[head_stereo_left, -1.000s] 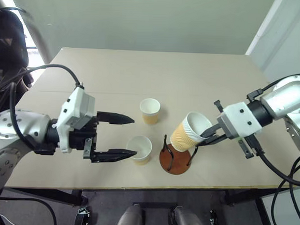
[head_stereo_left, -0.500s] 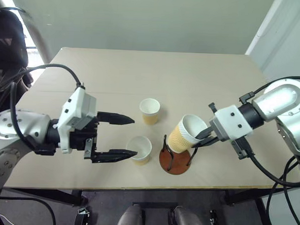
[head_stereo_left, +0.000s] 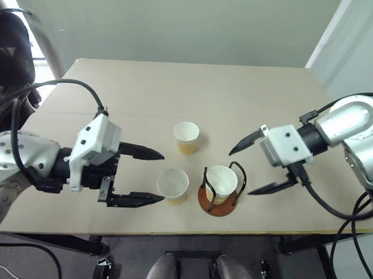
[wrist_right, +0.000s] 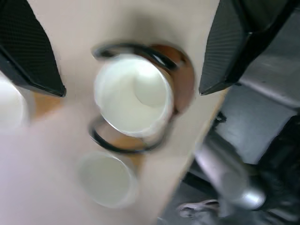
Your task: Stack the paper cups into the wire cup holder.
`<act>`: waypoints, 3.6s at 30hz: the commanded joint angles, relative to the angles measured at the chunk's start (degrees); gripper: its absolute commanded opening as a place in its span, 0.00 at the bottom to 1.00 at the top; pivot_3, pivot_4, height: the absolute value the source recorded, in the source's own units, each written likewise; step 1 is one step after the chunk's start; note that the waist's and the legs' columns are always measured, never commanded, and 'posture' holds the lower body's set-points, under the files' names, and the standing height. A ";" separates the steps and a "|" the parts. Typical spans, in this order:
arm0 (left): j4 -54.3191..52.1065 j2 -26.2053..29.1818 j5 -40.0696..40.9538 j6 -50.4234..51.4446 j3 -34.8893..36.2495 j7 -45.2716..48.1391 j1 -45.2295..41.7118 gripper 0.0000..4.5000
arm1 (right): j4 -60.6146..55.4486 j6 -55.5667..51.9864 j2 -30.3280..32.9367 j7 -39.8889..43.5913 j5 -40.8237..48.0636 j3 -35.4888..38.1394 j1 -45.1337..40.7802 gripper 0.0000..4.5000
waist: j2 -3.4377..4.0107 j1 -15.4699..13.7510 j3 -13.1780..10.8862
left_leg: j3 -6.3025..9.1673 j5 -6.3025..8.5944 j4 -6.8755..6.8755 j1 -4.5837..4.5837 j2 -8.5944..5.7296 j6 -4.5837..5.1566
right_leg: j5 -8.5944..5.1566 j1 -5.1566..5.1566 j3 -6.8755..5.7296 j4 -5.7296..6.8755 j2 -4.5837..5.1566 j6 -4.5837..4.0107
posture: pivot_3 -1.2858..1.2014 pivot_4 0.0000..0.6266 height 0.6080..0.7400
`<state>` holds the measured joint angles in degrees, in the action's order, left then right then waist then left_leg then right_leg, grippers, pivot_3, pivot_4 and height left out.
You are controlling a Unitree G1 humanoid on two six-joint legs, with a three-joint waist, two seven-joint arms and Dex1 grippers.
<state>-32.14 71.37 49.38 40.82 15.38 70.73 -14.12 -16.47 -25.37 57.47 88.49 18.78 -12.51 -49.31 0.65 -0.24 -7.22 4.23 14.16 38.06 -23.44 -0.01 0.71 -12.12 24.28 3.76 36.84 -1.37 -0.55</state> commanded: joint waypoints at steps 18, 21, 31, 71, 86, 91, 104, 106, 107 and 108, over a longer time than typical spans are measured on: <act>13.55 4.62 -16.11 -24.90 -36.74 21.77 -26.20 1.00 | -15.03 -30.29 -1.62 -11.31 36.29 67.89 45.65 1.00 | -0.15 0.45 0.08 | 0.07 0.51 -0.02 -0.35 0.06 -0.08 | -0.27 0.36 -0.02 0.05 -0.09 -0.05 | 0.52 0.24 1.00; 13.77 4.19 -17.85 -26.68 -40.00 21.77 -28.55 1.00 | -16.17 -30.01 -1.45 -13.79 38.94 69.29 47.78 1.00 | -0.15 0.47 0.07 | 0.09 0.44 0.01 -0.27 0.07 0.02 | -0.28 0.25 -0.02 0.03 -0.10 -0.04 | 0.52 0.24 1.00; 15.29 1.29 -23.15 -28.70 -44.43 21.77 -30.26 1.00 | -14.69 -26.37 1.39 -15.71 39.38 69.38 52.11 1.00 | -0.15 0.37 0.08 | 0.11 0.40 0.18 -0.36 0.06 0.09 | -0.28 0.20 0.00 0.01 -0.10 0.01 | 0.52 0.24 1.00; 27.02 -8.50 -24.43 -29.95 -41.32 21.77 -36.38 0.01 | -15.04 -21.02 6.01 -18.63 36.99 68.75 56.20 1.00 | -0.12 0.11 0.11 | 0.12 0.30 0.36 -0.42 0.05 0.28 | 0.04 0.08 -0.02 -0.04 -0.10 0.60 | 0.52 0.24 1.00; 55.04 -26.03 -17.88 -44.59 -50.82 21.77 -69.18 0.01 | -17.26 -22.90 5.07 -16.68 36.85 79.20 60.98 1.00 | -0.12 -1.19 0.09 | 0.18 0.52 0.59 -0.73 -0.03 0.59 | 0.45 -0.04 0.01 -0.62 -0.07 1.30 | 0.52 0.24 1.00; 55.68 -29.29 -12.19 -47.45 -55.76 21.77 -72.73 0.01 | -20.73 -23.53 2.49 -18.83 38.05 82.33 64.19 1.00 | -0.11 -1.21 0.07 | 0.09 0.73 0.66 -0.81 -0.03 0.81 | 0.51 -0.10 0.00 -0.91 -0.04 1.59 | 0.52 0.24 1.00; 47.07 -25.02 -1.11 -52.72 -74.43 21.77 -76.53 0.01 | -23.66 -23.21 1.30 -21.93 40.67 85.69 67.83 1.00 | -0.03 -1.21 0.04 | -0.08 0.96 1.03 -0.59 -0.09 1.07 | 0.18 -0.50 0.06 -0.86 0.07 1.93 | 0.52 0.24 1.00; 46.93 -25.04 -0.60 -53.15 -75.59 21.77 -76.79 0.01 | -23.65 -23.04 1.53 -22.18 40.74 85.55 67.89 1.00 | -0.02 -1.33 0.04 | -0.05 0.93 1.10 -0.59 -0.13 1.11 | 0.18 -0.55 0.07 -0.86 0.12 1.94 | 0.52 0.24 1.00; 46.92 -25.15 -0.32 -53.26 -75.88 21.77 -76.90 0.01 | -23.68 -22.96 1.62 -22.32 40.78 85.44 67.91 1.00 | -0.02 -1.34 0.04 | -0.06 0.92 1.12 -0.60 -0.16 1.13 | 0.18 -0.55 0.07 -0.86 0.13 1.94 | 0.52 0.24 1.00; 47.11 -25.55 -0.11 -53.21 -76.07 21.77 -76.94 0.01 | -23.64 -22.80 1.70 -22.41 40.69 85.22 67.92 1.00 | -0.03 -1.34 0.04 | -0.06 0.91 1.15 -0.61 -0.16 1.14 | 0.20 -0.55 0.07 -0.86 0.16 1.95 | 0.52 0.24 1.00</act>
<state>15.65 46.03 47.78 -11.33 -61.33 90.57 -88.85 -39.77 -49.09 58.66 66.43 58.87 70.93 18.68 0.62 -1.58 -7.18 4.17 15.07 39.23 -24.06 -0.19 1.85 -11.92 23.73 3.83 35.98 -1.19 1.41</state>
